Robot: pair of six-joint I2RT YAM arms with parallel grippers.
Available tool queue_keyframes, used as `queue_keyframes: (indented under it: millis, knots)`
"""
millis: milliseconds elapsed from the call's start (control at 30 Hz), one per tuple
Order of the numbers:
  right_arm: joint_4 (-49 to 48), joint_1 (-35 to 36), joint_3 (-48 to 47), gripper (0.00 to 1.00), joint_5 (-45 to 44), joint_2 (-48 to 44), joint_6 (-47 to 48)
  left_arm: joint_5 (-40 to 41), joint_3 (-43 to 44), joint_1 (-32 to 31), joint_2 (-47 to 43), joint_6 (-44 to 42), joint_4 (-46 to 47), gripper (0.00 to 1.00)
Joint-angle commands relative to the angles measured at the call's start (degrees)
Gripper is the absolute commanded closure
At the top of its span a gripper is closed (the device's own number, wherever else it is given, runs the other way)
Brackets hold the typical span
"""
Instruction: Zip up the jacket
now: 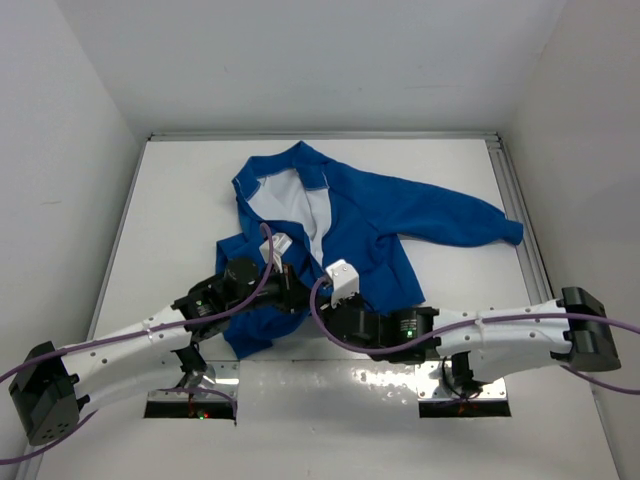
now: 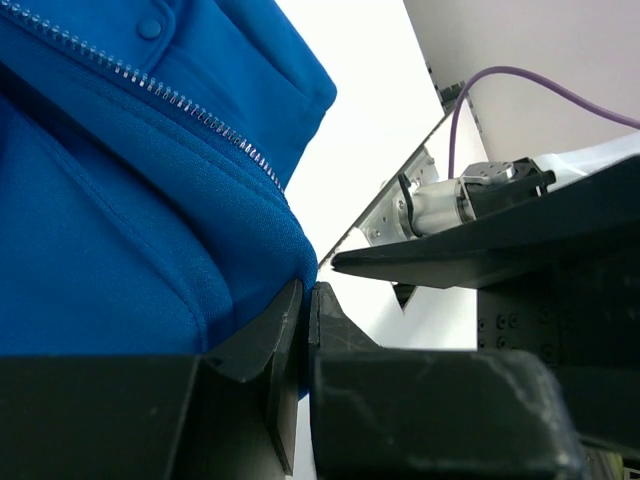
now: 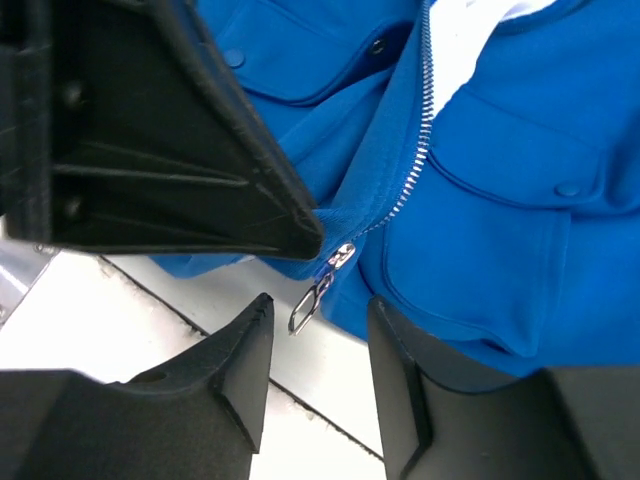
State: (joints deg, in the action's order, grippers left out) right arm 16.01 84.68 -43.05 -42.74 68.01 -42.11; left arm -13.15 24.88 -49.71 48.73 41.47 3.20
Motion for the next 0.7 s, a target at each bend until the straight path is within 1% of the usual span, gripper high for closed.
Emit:
queue_keyframes:
  millis: [0,67,200,500,633,667]
  knots:
    - [-0.7,-0.6,-0.5,0.6,1.3,0.2,-2.9,-1.4,0.4,0.6,-1.2,0.5,3.4,1.0]
    - [-0.5,-0.7,-0.5,0.6,1.3,0.8,-3.2,-1.5,0.5,0.6,-1.2,0.5,3.5,1.0]
    - [-1.5,-1.1,-0.1,0.65,3.2,1.5,-3.3,-1.4,0.6,0.6,-1.0,0.2,3.5,1.0]
    - [-1.1,-1.5,0.2,0.66,4.0,2.8,-4.4,-1.4,0.7,0.6,-1.2,0.0,3.2,1.0]
    - [-1.3,-1.7,0.3,0.69,3.8,2.8,-4.3,-1.6,1.0,0.6,-1.2,0.0,3.1,1.0]
    - [-1.5,-1.7,0.4,0.71,3.6,2.7,-4.3,-1.7,1.1,0.6,-1.2,0.0,3.0,1.0]
